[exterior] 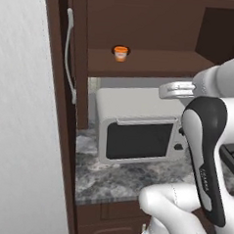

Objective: Pick the avocado and bread from the counter and place them on the plate. Then pick the jam from the cabinet and place it next to the plate. Lastly close the cabinet door.

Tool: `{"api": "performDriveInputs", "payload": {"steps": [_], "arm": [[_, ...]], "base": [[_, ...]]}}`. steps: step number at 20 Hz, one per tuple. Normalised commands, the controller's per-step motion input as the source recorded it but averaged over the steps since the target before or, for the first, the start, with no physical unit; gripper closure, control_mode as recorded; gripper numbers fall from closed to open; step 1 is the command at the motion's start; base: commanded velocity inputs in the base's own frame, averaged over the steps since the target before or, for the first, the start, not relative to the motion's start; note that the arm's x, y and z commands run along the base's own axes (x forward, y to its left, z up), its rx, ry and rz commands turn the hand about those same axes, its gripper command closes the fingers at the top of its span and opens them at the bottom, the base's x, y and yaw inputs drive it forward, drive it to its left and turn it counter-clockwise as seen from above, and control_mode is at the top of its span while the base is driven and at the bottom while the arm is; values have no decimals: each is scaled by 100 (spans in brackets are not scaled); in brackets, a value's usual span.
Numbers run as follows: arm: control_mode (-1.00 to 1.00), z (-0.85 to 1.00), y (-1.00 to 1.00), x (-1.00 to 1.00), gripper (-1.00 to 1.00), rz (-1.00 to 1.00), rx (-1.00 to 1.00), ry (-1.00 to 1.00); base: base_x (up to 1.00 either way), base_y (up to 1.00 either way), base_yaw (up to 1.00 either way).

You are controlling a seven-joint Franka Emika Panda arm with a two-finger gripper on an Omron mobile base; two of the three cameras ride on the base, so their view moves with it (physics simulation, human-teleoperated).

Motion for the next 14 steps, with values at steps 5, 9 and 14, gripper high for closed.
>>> {"api": "performDriveInputs", "payload": {"steps": [5, 9, 14], "arm": [[-100, 33, 2, 8, -100, 2, -3, -17], [-100, 41, 7, 11, -100, 1, 0, -5], [-100, 11, 17, 34, -100, 6, 0, 0]], "base": [[0, 0, 0], [0, 0, 0], [0, 0, 0]]}}
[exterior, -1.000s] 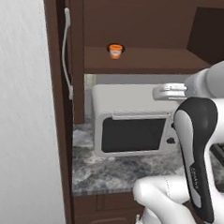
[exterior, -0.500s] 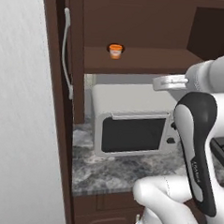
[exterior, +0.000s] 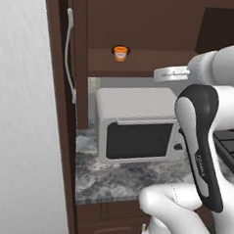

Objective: Pick the avocado and bread from the counter and place them on the plate. Then pick the jam from the cabinet and place it next to the plate. Lastly close the cabinet door.

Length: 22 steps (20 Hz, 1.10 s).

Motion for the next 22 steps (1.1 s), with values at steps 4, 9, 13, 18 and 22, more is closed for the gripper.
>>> {"api": "performDriveInputs", "payload": {"steps": [4, 9, 13, 18, 22], "arm": [[-100, 0, 21, 54, -100, 7, 0, 0], [-100, 0, 15, 59, -100, 0, 0, 0], [-100, 0, 18, 59, -100, 0, -2, 0], [-100, -2, 6, 57, -100, 0, -2, 0], [-100, -14, 1, 56, -100, 0, -6, 0]], "base": [[0, 0, 0], [0, 0, 0], [0, 0, 0], [0, 0, 0], [0, 0, 0]]}}
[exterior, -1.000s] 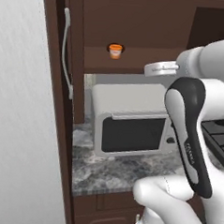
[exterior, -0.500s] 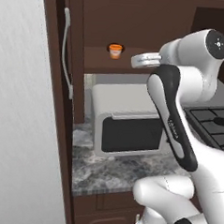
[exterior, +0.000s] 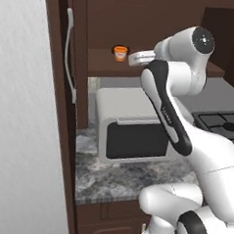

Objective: Pick the avocado and bread from the counter and place them on the plate. Then pick the jam from the cabinet and place it next to the plate. Lastly close the cabinet door.

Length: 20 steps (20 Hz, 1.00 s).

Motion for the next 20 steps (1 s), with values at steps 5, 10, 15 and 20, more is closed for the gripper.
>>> {"api": "performDriveInputs", "payload": {"steps": [5, 10, 15, 20], "arm": [[-100, -21, 17, 52, -100, 0, -4, 0], [-100, 0, 28, 42, -100, 0, 0, 5], [-100, 0, 17, 50, -100, 0, 0, 9], [-100, 0, 5, 41, -100, 0, 0, 5]], "base": [[0, 0, 0], [0, 0, 0], [0, 0, 0], [0, 0, 0]]}}
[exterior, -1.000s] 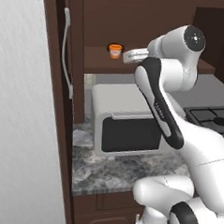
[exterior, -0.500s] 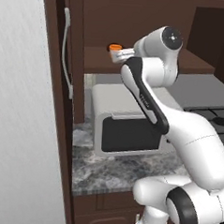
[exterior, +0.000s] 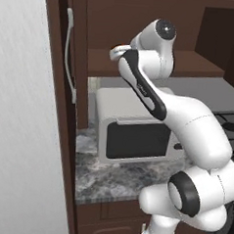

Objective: Pick the avocado and bread from the counter and place them on the plate. Then pick the jam from the cabinet and place it next to the plate. Lastly close the cabinet door.

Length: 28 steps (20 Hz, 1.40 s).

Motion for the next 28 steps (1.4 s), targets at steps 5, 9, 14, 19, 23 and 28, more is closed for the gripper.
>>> {"api": "performDriveInputs", "payload": {"steps": [5, 9, 14, 19, 23, 28], "arm": [[-100, -17, 0, 35, -100, 0, 0, 0], [-100, -31, 0, 39, -100, 0, 0, 0], [-100, 0, 0, 33, -100, 0, 0, 0], [-100, 0, 0, 33, -100, 0, 0, 0], [-100, 0, 0, 30, -100, 0, 0, 1], [-100, 0, 0, 33, -100, 0, 0, 3]], "base": [[0, 0, 0], [0, 0, 0], [0, 0, 0], [0, 0, 0], [0, 0, 0], [0, 0, 0]]}}
